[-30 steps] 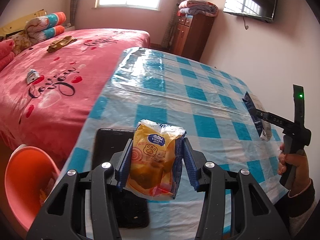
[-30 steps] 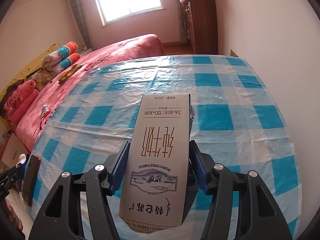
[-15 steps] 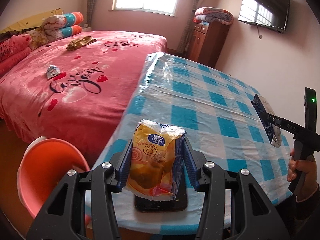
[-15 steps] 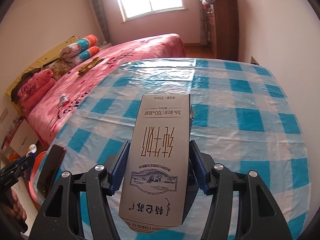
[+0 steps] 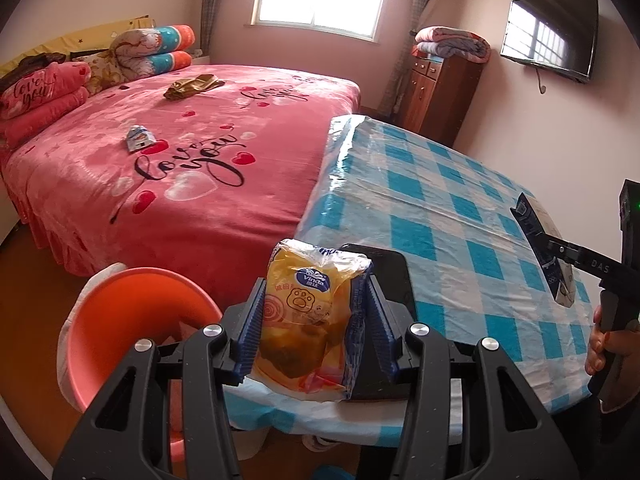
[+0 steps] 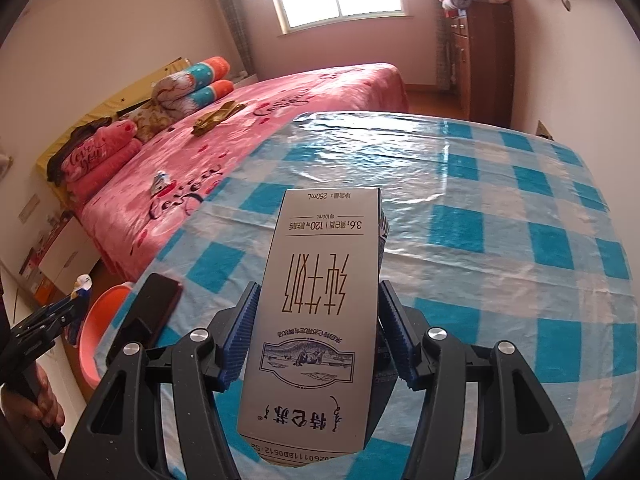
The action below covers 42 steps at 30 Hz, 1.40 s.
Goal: Collect trash
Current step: 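Carry the snack packet and milk carton over the orange bucket, then open both grippers to drop the snack packet and carton into the bucket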
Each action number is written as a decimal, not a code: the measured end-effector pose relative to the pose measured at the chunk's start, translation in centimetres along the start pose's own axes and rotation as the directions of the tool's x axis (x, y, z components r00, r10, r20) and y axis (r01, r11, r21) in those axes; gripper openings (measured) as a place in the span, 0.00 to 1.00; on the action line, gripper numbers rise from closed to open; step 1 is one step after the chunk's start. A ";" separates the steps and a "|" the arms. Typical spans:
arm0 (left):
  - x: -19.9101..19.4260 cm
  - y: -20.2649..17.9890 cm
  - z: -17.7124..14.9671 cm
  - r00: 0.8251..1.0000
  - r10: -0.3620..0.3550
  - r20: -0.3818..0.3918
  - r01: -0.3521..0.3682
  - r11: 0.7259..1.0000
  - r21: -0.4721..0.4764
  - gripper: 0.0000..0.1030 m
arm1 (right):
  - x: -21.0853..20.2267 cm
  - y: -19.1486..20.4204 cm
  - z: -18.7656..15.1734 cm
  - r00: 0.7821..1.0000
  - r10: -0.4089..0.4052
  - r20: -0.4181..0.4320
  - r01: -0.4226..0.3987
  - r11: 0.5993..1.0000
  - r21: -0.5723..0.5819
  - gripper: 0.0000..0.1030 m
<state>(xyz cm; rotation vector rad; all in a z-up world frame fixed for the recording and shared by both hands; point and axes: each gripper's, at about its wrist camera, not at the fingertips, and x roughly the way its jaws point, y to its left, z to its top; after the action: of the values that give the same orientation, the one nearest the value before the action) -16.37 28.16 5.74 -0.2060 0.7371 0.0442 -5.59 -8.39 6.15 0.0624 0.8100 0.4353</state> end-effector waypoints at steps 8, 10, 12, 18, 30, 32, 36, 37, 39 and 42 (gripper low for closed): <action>-0.7 2.9 -0.5 0.999 0.046 0.005 -0.046 0.998 -0.037 0.48 | 0.2 3.5 0.3 0.999 0.049 -0.018 -0.050 0.997 -0.057 0.58; -0.8 3.6 -0.7 0.998 0.060 0.004 -0.060 0.997 -0.045 0.48 | 0.2 4.3 0.4 0.998 0.064 -0.023 -0.065 0.995 -0.069 0.58; -0.9 4.2 -1.0 0.997 0.073 0.004 -0.073 0.996 -0.052 0.48 | 0.4 5.3 0.5 0.996 0.082 -0.030 -0.084 0.993 -0.082 0.58; -1.0 6.3 -1.7 0.994 0.110 -0.002 -0.110 0.991 -0.081 0.48 | 1.0 8.5 0.9 0.988 0.141 -0.058 -0.147 0.983 -0.114 0.58; -1.4 10.8 -3.4 0.985 0.169 -0.026 -0.171 0.973 -0.154 0.48 | 2.0 16.4 1.9 0.952 0.279 -0.126 -0.299 0.934 -0.194 0.58; -1.4 11.4 -3.6 0.984 0.177 -0.032 -0.179 0.970 -0.166 0.48 | 2.0 17.8 1.9 0.946 0.295 -0.137 -0.319 0.923 -0.215 0.58; -1.2 12.7 -4.2 0.981 0.187 -0.044 -0.192 0.963 -0.191 0.48 | 2.5 20.8 1.8 0.933 0.322 -0.162 -0.355 0.896 -0.265 0.58; -1.2 13.0 -4.3 0.981 0.188 -0.046 -0.194 0.961 -0.198 0.48 | 2.6 21.6 1.7 0.930 0.327 -0.168 -0.363 0.890 -0.276 0.58; -1.1 13.6 -4.6 0.980 0.194 -0.051 -0.200 0.957 -0.208 0.48 | 2.9 22.9 1.6 0.923 0.337 -0.183 -0.379 0.877 -0.297 0.58; -1.1 14.5 -4.8 0.978 0.201 -0.058 -0.209 0.952 -0.226 0.48 | 3.4 25.2 1.4 0.913 0.352 -0.208 -0.404 0.855 -0.325 0.58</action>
<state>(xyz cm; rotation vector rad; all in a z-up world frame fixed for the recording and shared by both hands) -22.01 41.39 0.50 -0.3521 0.7851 0.3263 -11.43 16.01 10.29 -0.1580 0.8466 0.9702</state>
